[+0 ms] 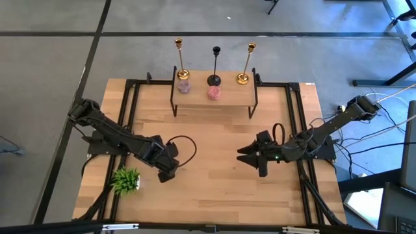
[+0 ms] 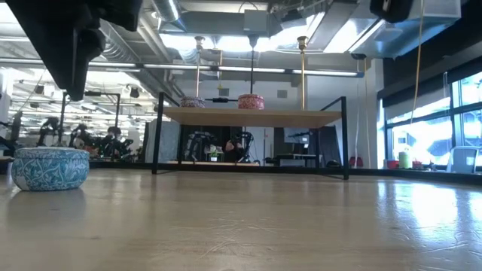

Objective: Pick & Place candle stick holders
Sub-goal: Put the blue scented candle on the shelf

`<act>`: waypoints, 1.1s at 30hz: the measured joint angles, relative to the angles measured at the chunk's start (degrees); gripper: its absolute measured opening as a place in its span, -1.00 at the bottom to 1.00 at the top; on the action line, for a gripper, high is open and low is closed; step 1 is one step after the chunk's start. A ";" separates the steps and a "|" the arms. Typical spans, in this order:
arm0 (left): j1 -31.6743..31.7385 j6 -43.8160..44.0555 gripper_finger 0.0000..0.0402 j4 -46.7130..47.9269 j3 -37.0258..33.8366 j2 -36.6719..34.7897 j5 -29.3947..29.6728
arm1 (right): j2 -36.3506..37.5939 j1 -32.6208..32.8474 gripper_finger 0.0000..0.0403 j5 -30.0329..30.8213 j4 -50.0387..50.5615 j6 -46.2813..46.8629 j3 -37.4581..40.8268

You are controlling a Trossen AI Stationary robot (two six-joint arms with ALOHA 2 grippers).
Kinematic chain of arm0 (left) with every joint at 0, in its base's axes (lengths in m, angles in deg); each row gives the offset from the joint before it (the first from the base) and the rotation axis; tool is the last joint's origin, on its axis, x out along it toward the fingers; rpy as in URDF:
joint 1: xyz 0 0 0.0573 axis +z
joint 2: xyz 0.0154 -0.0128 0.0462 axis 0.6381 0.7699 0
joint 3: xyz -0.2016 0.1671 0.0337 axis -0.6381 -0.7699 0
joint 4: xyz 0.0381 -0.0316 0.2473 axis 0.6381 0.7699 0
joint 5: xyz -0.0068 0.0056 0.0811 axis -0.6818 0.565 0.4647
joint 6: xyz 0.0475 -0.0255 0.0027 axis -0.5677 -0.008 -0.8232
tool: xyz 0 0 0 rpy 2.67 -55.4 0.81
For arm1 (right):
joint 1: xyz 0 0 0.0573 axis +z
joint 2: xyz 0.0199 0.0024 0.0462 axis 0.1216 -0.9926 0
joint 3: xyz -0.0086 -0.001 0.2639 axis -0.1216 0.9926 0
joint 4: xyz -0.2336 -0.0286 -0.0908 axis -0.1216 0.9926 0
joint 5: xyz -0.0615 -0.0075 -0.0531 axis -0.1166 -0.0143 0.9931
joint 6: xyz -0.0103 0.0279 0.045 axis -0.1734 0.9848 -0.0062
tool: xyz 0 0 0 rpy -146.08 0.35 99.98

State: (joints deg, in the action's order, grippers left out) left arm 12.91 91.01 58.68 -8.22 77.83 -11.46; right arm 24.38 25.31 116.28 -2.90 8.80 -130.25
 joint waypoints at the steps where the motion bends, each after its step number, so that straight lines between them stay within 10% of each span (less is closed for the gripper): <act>1: 0.00 -0.21 0.49 -0.06 0.00 0.23 -0.08 | 0.00 0.00 0.00 0.00 0.24 0.02 0.02; 12: -0.02 -9.86 0.62 -3.41 0.06 9.23 -7.77 | 0.00 -0.11 0.00 0.96 0.71 -1.49 0.02; 33: 1.88 -11.06 0.66 -3.75 0.20 10.78 -3.99 | 0.00 -0.87 0.00 0.63 0.85 -1.91 0.06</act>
State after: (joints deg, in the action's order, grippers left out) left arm 14.79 79.95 54.92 -8.02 88.62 -15.45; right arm 24.38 24.43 116.91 -2.05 6.89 -130.19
